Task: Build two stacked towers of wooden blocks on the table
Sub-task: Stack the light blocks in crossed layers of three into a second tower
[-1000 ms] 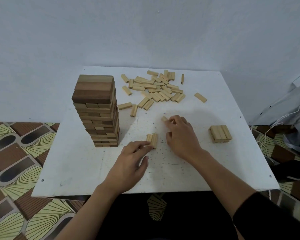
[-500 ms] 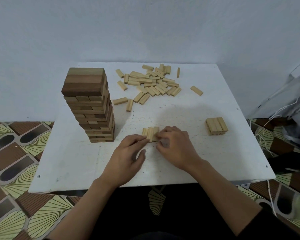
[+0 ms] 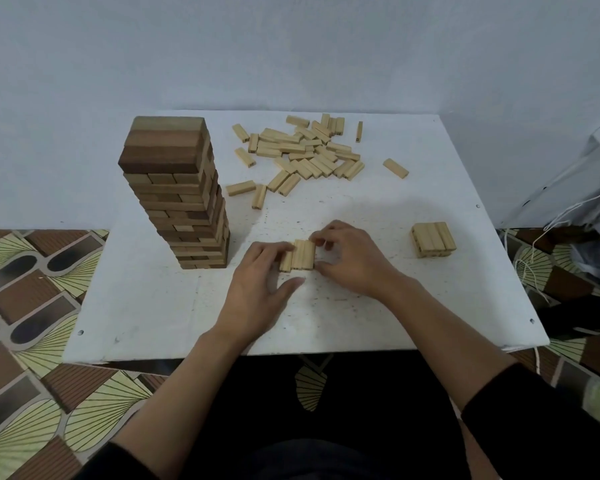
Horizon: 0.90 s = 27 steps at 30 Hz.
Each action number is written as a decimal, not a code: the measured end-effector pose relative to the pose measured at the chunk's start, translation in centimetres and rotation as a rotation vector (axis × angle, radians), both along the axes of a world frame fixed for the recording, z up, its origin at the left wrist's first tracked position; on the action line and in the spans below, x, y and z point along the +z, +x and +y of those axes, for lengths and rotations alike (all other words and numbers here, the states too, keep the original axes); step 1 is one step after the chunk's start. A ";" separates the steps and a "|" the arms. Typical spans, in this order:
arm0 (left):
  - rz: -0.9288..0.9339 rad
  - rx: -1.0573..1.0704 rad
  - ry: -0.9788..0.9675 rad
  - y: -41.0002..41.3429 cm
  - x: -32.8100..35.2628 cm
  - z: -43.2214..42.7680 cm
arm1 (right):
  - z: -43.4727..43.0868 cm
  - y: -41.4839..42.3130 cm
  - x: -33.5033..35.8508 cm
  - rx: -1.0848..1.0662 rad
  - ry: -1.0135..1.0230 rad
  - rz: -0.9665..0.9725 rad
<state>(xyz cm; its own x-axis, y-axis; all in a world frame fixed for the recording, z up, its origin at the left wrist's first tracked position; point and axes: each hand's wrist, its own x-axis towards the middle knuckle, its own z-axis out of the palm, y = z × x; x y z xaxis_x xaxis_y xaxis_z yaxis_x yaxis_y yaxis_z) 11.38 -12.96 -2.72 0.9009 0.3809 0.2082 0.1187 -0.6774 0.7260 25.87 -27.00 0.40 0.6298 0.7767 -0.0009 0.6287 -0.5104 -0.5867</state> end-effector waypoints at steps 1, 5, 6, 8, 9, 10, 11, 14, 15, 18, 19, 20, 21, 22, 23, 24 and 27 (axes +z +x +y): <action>0.004 0.017 -0.014 0.2 0.1 -0.1 | 0.0 0.0 0.1 0.008 0.000 0.003; 0.002 0.072 -0.045 0.9 0.2 -1.0 | -0.1 -0.1 0.0 0.005 0.002 0.008; -0.001 0.077 -0.047 1.1 0.1 -1.3 | -0.1 -0.1 -0.1 -0.003 0.009 0.015; 0.004 0.096 -0.043 1.4 0.0 -1.6 | -0.3 -0.3 -0.4 -0.017 0.027 0.027; 0.016 0.106 -0.037 1.6 -0.1 -1.7 | -0.3 -0.4 -0.5 -0.022 0.040 0.031; 0.028 0.114 -0.028 1.7 -0.1 -1.8 | -0.4 -0.5 -0.6 -0.026 0.057 0.034; 0.036 0.115 -0.017 1.9 0.0 -1.8 | -0.5 -0.6 -0.7 -0.030 0.069 0.037; 0.066 0.088 -0.025 2.2 0.3 -1.6 | -0.8 -0.7 -0.8 -0.050 0.085 0.046; 0.090 0.069 -0.040 2.3 0.4 -1.4 | -1.0 -0.8 -0.9 -0.063 0.089 0.044; 0.156 -0.054 -0.054 2.5 0.9 -0.6 | -1.8 -1.3 -1.3 -0.118 0.060 -0.008; 0.174 -0.112 -0.055 2.6 1.1 -0.3 | -2.0 -1.5 -1.4 -0.135 0.040 -0.029; 0.194 -0.170 -0.058 2.7 1.3 0.1 | -2.2 -1.7 -1.5 -0.151 0.024 -0.047; 0.212 -0.221 -0.060 2.9 1.5 0.4 | -2.4 -1.9 -1.7 -0.167 0.015 -0.065; 0.225 -0.262 -0.054 3.1 1.6 0.6 | -2.6 -2.2 -1.8 -0.183 0.012 -0.085; 0.232 -0.292 -0.047 3.1 1.7 0.8 | -2.8 -2.4 -2.1 -0.200 0.015 -0.106; 0.236 -0.309 -0.046 3.2 1.7 0.9 | -3.0 -2.6 -2.3 -0.214 0.020 -0.127; 0.218 -0.307 -0.063 2.9 1.6 1.0 | -3.9 -3.0 -2.8 -0.220 0.000 -0.176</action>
<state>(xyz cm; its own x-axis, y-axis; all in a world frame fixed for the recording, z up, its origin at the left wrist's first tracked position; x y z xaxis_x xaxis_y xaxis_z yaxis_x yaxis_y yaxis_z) 14.30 -11.92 -1.10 0.9956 0.0927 -0.0166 0.0739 -0.6601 0.7476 22.84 -30.93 -2.40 0.7739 0.6212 0.1230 0.5947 -0.6463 -0.4781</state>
